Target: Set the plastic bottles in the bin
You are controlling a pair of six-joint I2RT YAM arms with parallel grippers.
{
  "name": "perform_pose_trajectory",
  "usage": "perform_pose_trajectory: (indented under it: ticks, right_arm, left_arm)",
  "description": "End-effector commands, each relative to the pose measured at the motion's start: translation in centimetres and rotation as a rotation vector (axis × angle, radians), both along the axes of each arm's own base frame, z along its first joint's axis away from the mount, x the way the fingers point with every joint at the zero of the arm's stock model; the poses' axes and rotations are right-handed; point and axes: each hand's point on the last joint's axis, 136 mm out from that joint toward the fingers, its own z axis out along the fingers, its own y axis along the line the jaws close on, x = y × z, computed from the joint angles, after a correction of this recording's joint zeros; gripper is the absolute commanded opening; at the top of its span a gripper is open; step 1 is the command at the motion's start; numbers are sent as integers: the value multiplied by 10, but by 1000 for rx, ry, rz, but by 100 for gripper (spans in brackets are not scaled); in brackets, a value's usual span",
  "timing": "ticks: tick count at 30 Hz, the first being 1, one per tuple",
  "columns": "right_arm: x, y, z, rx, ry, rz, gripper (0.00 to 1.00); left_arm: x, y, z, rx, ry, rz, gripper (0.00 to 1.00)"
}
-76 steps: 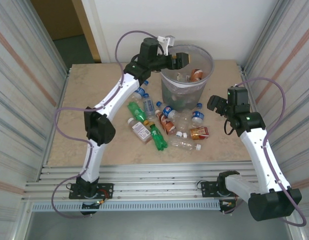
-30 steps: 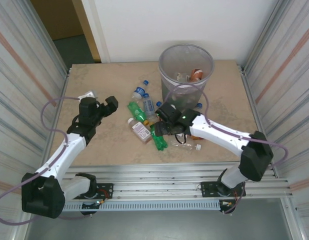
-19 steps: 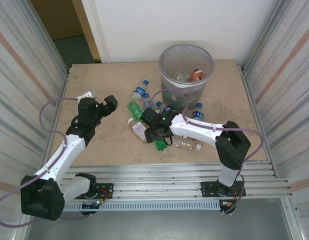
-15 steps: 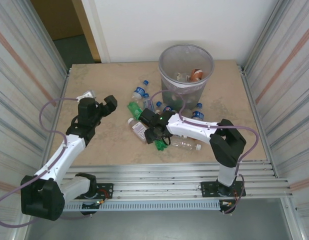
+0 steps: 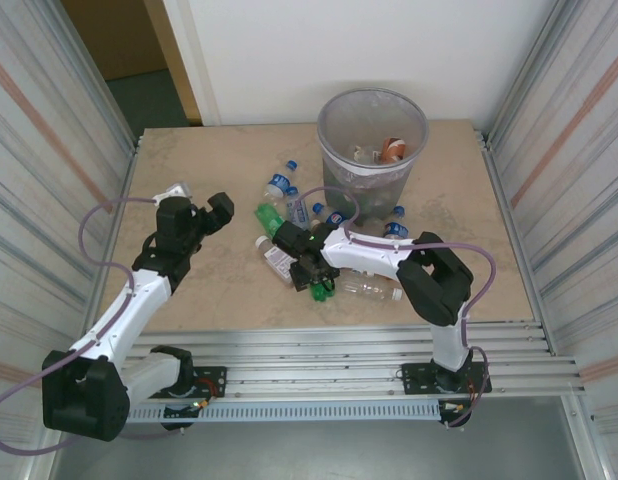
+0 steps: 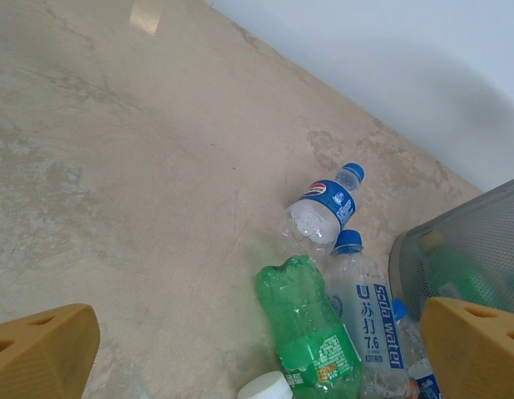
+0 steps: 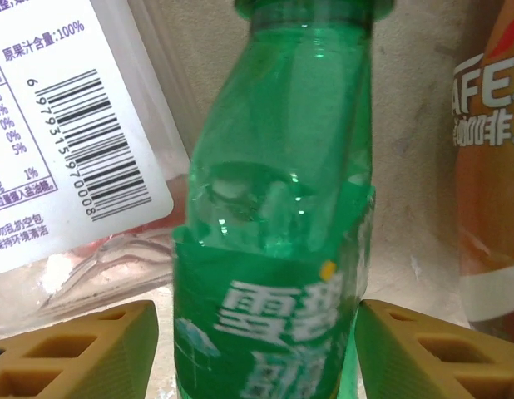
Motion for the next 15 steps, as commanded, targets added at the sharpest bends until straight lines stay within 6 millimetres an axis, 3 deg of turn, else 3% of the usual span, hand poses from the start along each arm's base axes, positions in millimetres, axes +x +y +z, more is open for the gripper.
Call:
perform_pose_trajectory:
  ticks: [1,9,15]
  right_arm:
    - [3,7,-4,17,18,21,60]
    - [5,8,0,31,14,18,44]
    - [9,4,20,41,-30,11,33]
  left_arm:
    - [0,8,4,1,-19,36,99]
    - [1,8,5,4,-23,35,99]
    - [2,7,8,2,-27,32,99]
